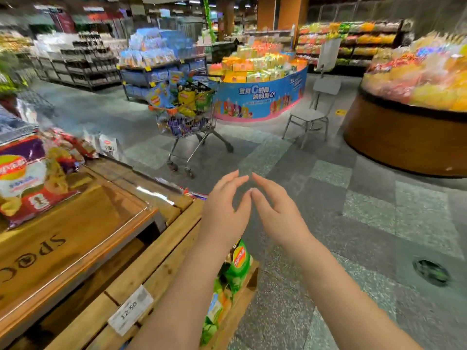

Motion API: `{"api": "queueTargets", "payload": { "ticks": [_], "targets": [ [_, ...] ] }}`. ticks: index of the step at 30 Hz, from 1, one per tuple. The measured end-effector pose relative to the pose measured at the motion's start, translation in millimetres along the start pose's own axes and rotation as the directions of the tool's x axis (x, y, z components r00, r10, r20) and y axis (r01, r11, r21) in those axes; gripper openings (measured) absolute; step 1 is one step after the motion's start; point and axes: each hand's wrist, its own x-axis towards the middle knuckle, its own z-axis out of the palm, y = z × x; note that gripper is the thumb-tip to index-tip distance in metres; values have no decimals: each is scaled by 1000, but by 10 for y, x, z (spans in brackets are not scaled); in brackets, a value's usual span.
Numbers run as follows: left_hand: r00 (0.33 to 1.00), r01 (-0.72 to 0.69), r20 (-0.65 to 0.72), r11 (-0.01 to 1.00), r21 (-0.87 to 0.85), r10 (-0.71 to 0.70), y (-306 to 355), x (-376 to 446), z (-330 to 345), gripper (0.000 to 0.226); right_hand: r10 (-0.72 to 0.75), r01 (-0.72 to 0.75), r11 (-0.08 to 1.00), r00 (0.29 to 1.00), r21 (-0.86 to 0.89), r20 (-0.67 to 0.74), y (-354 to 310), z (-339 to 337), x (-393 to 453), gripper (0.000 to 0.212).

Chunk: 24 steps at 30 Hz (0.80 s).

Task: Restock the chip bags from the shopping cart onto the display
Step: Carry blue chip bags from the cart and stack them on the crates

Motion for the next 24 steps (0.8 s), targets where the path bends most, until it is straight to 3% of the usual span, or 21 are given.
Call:
{"api": "queueTargets", "payload": {
  "ticks": [6,11,16,24],
  "targets": [
    [994,61,91,997,47,-65,-124,772,1010,39,31,-31,999,1000,35,5,659,-609,901,41],
    [998,70,3,996,54,-70,12,1567,1789,40,13,-17,998,998,55,69,1232,-1239,1649,42],
    [995,97,2,993,63,-97,248,2346,2464,44,-49,53,998,989,-23,139,1567,-1914,2462,43],
    [986,162,-53,982,93,-158,-120,3363,3079,42,-85,100,994,964,-48,252,2186,-2092,3647,47]
  ]
}}
